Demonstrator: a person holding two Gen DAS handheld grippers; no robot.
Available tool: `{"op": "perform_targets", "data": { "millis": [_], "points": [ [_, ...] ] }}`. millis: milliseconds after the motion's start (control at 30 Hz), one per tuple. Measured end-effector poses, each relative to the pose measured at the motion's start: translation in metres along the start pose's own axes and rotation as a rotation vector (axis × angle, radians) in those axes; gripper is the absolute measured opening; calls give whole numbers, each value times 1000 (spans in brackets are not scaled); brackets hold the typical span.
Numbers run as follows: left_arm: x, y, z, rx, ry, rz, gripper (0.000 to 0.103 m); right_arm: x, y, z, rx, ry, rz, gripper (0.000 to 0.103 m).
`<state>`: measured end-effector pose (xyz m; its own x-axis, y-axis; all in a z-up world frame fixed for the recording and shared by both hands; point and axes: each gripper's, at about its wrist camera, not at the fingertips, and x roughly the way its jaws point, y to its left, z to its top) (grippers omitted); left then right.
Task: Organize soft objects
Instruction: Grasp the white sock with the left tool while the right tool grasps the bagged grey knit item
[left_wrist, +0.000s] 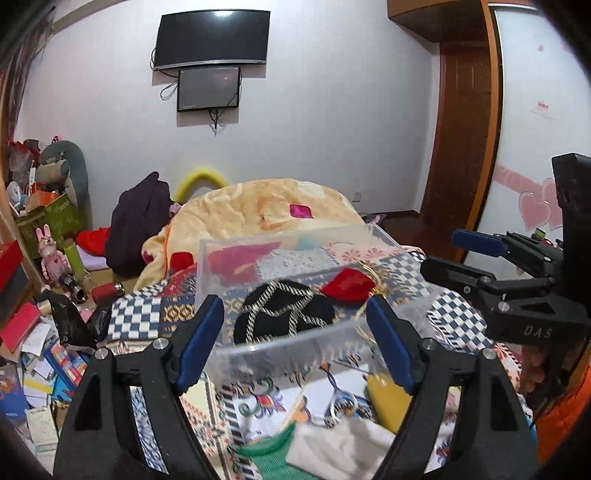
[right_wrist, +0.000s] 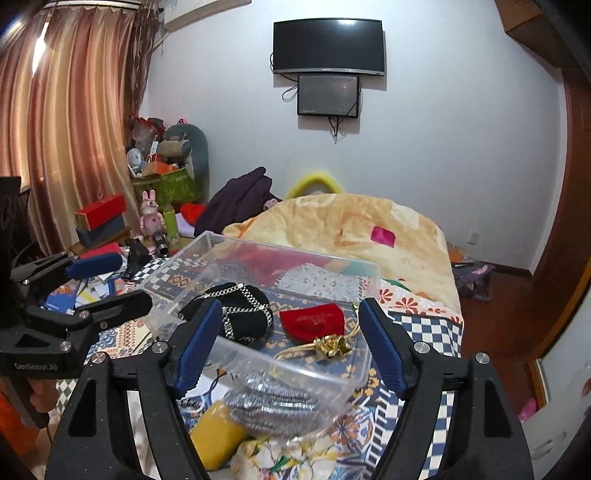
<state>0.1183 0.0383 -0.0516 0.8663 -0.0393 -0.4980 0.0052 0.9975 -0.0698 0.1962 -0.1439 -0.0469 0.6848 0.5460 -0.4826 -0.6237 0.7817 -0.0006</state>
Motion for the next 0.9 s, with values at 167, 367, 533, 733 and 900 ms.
{"op": "perform_targets", "data": {
  "millis": [167,367,533,733,900],
  "points": [
    [-3,-2,-20,-7,24,-10,80,-2,-2,-15,16,13,-14,81],
    [-1,-6,-48,-13,71,-6,80,10,-6,-39,61,74,-13,82],
    [4,-7,-70,-36,118,-31,80,19,-7,-57,88,123,-9,82],
    [5,-12,-86,-48,134,-49,79,32,-9,-67,113,172,21,82],
    [12,-16,-91,-47,166,-74,59,39,-10,-74,131,205,47,82]
  ]
}}
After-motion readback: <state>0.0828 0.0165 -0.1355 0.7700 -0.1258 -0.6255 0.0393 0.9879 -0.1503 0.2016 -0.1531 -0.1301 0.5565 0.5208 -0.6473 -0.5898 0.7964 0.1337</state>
